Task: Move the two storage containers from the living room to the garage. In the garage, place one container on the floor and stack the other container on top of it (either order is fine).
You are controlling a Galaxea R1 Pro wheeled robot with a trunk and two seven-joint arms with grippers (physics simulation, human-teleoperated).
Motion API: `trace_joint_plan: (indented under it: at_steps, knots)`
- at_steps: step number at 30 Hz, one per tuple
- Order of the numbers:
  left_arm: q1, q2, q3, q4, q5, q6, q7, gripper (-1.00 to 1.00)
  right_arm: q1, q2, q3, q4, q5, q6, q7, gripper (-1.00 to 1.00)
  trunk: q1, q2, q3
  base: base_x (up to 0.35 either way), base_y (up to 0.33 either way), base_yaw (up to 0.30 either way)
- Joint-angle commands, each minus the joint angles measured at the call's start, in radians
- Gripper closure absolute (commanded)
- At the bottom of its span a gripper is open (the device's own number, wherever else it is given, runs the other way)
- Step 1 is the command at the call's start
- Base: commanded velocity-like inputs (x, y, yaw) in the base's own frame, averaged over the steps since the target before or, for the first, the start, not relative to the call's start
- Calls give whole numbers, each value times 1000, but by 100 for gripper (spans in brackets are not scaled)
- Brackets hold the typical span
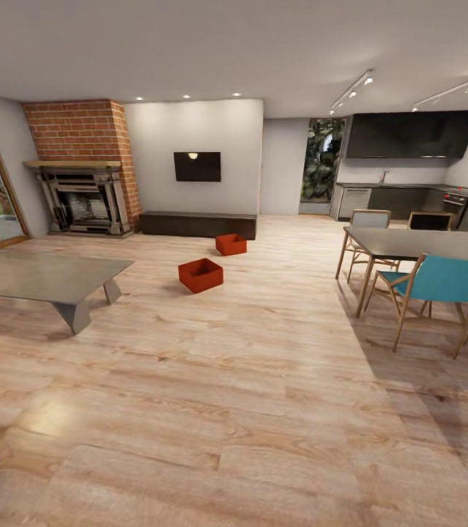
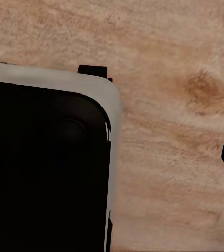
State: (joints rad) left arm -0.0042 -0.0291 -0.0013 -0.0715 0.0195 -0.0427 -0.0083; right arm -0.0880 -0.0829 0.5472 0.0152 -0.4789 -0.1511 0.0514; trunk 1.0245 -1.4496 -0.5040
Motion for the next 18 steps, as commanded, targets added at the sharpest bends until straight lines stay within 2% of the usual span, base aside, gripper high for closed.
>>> trace_joint_plan:
  at_steps: [1, 7, 18]
  knots:
    - [0, 0, 0, 0, 2, -3, -1, -100, -1, 0, 7, 2, -10, -4, 5, -100, 1, 0, -1, 321, 0, -243]
    - [0, 0, 0, 1, 2, -3, -1, -100, -1, 0, 7, 2, -10, -4, 5, -100, 1, 0, -1, 321, 0, -181]
    - [0, 0, 0, 1, 2, -3, -1, -100, -1, 0, 7, 2, -10, -3, 5, -100, 1, 0, -1, 321, 0, -10]
